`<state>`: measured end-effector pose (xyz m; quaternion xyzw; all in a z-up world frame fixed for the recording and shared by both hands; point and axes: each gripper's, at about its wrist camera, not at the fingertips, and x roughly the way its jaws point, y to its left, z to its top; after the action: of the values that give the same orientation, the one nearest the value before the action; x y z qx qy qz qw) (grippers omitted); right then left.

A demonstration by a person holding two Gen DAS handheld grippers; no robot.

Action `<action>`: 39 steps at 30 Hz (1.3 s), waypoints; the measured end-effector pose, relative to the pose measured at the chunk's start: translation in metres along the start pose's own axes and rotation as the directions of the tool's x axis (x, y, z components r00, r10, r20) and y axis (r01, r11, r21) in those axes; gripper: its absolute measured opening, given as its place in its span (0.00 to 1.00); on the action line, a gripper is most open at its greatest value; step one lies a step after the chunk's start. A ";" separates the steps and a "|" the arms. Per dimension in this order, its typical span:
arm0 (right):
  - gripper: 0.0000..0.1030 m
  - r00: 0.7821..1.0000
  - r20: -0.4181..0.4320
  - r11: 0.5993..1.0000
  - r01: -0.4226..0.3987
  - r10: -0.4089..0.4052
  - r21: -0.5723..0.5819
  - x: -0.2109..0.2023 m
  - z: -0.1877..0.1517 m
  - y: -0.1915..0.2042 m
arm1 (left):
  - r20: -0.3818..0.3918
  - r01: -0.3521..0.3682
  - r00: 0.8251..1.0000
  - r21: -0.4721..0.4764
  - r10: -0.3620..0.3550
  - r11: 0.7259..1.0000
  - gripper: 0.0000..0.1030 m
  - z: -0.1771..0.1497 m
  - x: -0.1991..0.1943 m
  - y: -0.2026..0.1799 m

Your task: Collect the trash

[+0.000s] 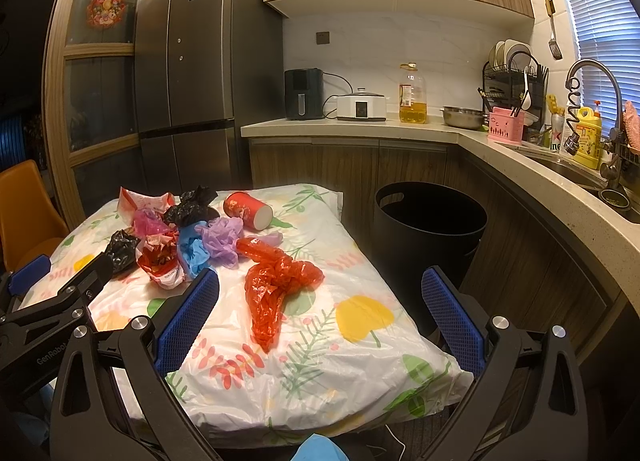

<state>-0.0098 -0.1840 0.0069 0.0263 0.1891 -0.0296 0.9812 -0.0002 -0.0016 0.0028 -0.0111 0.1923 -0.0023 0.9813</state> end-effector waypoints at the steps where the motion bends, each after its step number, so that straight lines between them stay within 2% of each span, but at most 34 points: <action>1: 0.95 1.000 0.000 1.000 0.000 0.000 0.000 0.000 0.000 0.000 | 0.001 0.001 1.000 0.000 -0.001 1.000 0.95 0.002 -0.002 0.000; 39: 0.95 1.000 0.001 1.000 -0.008 0.008 0.007 0.001 -0.001 -0.001 | 0.003 0.001 1.000 -0.003 -0.001 1.000 0.95 0.002 -0.002 0.000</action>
<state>-0.0091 -0.1848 0.0058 0.0305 0.1883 -0.0265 0.9813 -0.0012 -0.0016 0.0054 -0.0128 0.1910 -0.0027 0.9815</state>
